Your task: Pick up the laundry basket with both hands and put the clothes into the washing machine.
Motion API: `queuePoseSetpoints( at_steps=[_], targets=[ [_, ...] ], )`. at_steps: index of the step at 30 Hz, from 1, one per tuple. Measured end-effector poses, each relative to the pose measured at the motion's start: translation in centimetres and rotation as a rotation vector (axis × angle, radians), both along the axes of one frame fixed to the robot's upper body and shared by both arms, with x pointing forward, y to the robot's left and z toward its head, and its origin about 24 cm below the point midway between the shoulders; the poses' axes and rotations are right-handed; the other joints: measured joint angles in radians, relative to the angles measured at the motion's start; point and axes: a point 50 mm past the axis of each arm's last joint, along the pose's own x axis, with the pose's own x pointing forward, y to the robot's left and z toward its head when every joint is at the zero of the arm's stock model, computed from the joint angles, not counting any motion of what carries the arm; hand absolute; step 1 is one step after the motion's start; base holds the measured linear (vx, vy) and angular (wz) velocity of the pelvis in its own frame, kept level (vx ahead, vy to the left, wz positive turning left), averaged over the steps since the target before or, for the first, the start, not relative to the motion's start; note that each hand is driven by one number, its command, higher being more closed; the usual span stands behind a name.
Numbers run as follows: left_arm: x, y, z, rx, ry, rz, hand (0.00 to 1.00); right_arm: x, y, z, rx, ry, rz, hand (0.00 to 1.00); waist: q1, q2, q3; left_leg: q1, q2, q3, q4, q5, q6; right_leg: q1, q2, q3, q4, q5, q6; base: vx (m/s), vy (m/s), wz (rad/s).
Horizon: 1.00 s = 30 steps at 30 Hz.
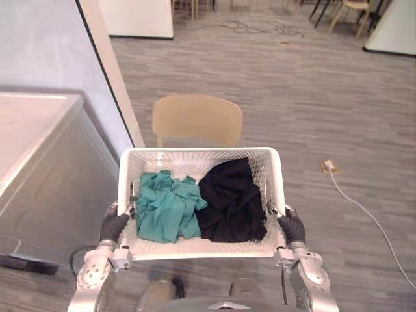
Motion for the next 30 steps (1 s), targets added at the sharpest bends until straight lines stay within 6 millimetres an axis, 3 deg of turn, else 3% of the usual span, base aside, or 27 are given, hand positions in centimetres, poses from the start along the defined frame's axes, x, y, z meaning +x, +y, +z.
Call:
queuePoseSetpoints(
  at_steps=[2, 3, 4, 5, 7, 11, 15, 26, 30],
  targets=[
    [-0.1, 0.5, 0.1, 0.008, -0.004, 0.019, 1.0, 0.4, 0.5, 0.1, 0.006, -0.008, 0.019, 1.0, 0.003, -0.003, -0.001, 0.011, 0.01, 0.01, -0.007, -0.016, -0.02, -0.009, 0.007, -0.062, -0.256, -0.007, -0.005, 0.27, -0.022, 0.12],
    [-0.5, 0.8, 0.0, 0.013, 0.003, 0.031, 1.0, 0.4, 0.7, -0.1, 0.012, -0.001, 0.027, 1.0, 0.01, -0.014, -0.007, 0.012, 0.012, 0.019, -0.001, -0.033, -0.036, 0.006, 0.023, -0.073, -0.456, 0.064, -0.009, 0.26, -0.124, 0.05],
    [-0.8, 1.2, -0.1, 0.02, 0.012, 0.039, 1.0, 0.2, 1.2, -0.4, 0.027, 0.012, 0.039, 1.0, 0.013, -0.042, -0.01, 0.011, -0.003, 0.015, 0.018, -0.062, -0.051, 0.015, 0.03, -0.064, -0.581, 0.199, -0.004, 0.21, -0.112, 0.05],
    [-1.0, 1.0, -0.5, 0.0, 0.027, 0.048, 1.0, 0.2, 1.0, -0.7, 0.022, 0.026, 0.042, 1.0, 0.013, -0.024, -0.004, 0.012, 0.016, 0.009, 0.035, -0.077, -0.059, 0.03, 0.04, -0.067, -0.582, 0.196, -0.008, 0.21, -0.14, -0.03],
    [-2.2, 0.8, -1.3, -0.016, 0.068, 0.06, 1.0, -0.5, 0.7, -1.3, 0.014, 0.065, 0.054, 1.0, 0.027, 0.012, -0.009, 0.009, 0.072, 0.01, 0.048, -0.105, -0.083, 0.067, 0.107, -0.072, -0.672, 0.214, -0.024, 0.17, -0.122, -0.24],
    [-2.3, 0.7, -1.3, -0.011, 0.071, 0.047, 1.0, -0.9, 0.6, -1.5, 0.015, 0.08, 0.048, 1.0, 0.029, 0.013, -0.005, -0.009, 0.098, 0.011, 0.029, -0.103, -0.093, 0.069, 0.149, -0.075, -0.739, 0.241, -0.038, 0.09, -0.079, -0.11],
    [-1.1, 0.8, -1.0, -0.003, 0.042, 0.045, 1.0, 0.0, 0.8, -1.0, 0.015, 0.046, 0.055, 1.0, 0.027, 0.008, 0.037, -0.046, 0.093, 0.009, 0.04, -0.099, -0.091, 0.039, 0.145, -0.075, -0.741, 0.249, -0.038, 0.0, -0.002, 0.0],
    [4.6, 1.9, 2.8, 0.045, -0.158, 0.082, 1.0, 5.9, 2.2, 3.3, 0.011, -0.16, 0.056, 1.0, 0.042, 0.008, 0.323, -0.329, 0.079, -0.011, 0.171, -0.083, -0.066, -0.208, 0.113, -0.077, -0.674, 0.298, -0.055, -0.11, 0.011, 0.05],
    [6.3, 2.1, 4.0, 0.05, -0.221, 0.095, 1.0, 7.3, 2.5, 4.8, 0.007, -0.224, 0.039, 1.0, 0.045, 0.009, 0.35, -0.406, 0.076, -0.016, 0.184, -0.07, -0.059, -0.276, 0.107, -0.083, -0.672, 0.312, -0.059, -0.05, -0.005, 0.07]
  ],
)
